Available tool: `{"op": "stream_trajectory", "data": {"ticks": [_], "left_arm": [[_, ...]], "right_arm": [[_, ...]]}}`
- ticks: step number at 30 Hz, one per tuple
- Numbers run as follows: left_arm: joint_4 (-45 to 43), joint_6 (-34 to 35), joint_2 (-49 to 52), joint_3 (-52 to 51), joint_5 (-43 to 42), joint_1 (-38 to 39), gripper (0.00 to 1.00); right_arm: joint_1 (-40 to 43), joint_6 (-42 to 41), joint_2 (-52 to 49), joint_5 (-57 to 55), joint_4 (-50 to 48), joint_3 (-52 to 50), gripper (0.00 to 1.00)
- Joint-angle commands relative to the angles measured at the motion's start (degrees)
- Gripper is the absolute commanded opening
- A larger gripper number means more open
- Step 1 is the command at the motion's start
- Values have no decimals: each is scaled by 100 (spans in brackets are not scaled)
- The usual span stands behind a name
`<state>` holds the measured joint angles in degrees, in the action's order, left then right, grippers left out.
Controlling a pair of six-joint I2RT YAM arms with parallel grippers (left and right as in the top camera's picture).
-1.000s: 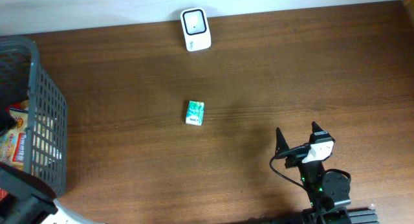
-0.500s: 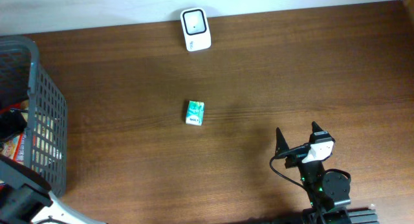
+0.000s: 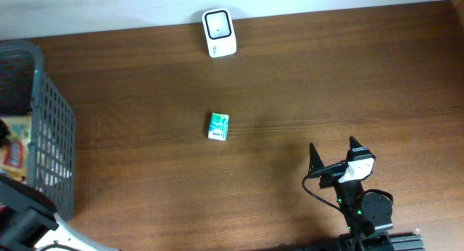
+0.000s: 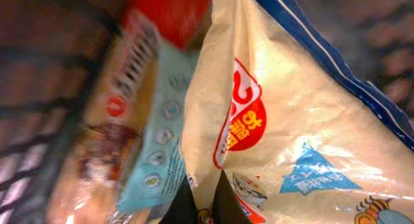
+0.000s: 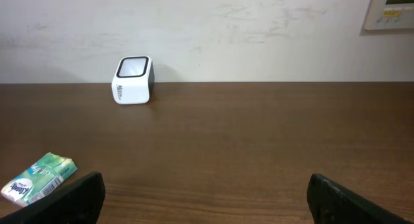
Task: Scan the item barcode
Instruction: 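Grasp the yellow snack bag in the basket and place it on the table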
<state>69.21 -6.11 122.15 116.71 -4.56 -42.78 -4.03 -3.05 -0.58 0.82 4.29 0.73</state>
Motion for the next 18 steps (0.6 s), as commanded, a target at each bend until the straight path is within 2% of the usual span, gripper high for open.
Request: {"op": "stream_trajectory", "data": {"ticks": [1, 3, 5, 7, 9, 10, 12, 13, 15, 18], "left_arm": [[-4, 885, -1241, 1001, -494, 44, 0], [-59, 1200, -1853, 1381, -841, 114, 0], [-334, 1320, -2577, 1484, -1561, 348, 0], [-374, 1318, -2957, 1482, -1626, 763, 0], [-68, 1307, -3161, 1482, -1600, 1641, 0], [354, 1167, -3069, 1399, -1532, 2422, 0], [647, 1167, -2920, 1209, -1340, 2999, 0], [804, 1167, -2695, 734, -1145, 3644, 0], [601, 1215, -2402, -151, -1058, 4260, 0], [-538, 1786, -1993, -1799, -1045, 4874, 0]], "right_arm": [[35, -22, 39, -68, 0, -42, 98], [35, -22, 39, -68, 2, -42, 98], [35, -22, 39, -68, 0, -42, 98], [35, -22, 39, -68, 0, -42, 98], [35, -22, 39, -68, 0, -42, 98], [35, -22, 39, -68, 2, -42, 98], [35, -22, 39, -68, 0, -42, 98], [35, -22, 39, -68, 0, -42, 98], [35, -22, 39, -68, 0, -42, 99], [35, -22, 39, -68, 0, -42, 98]]}}
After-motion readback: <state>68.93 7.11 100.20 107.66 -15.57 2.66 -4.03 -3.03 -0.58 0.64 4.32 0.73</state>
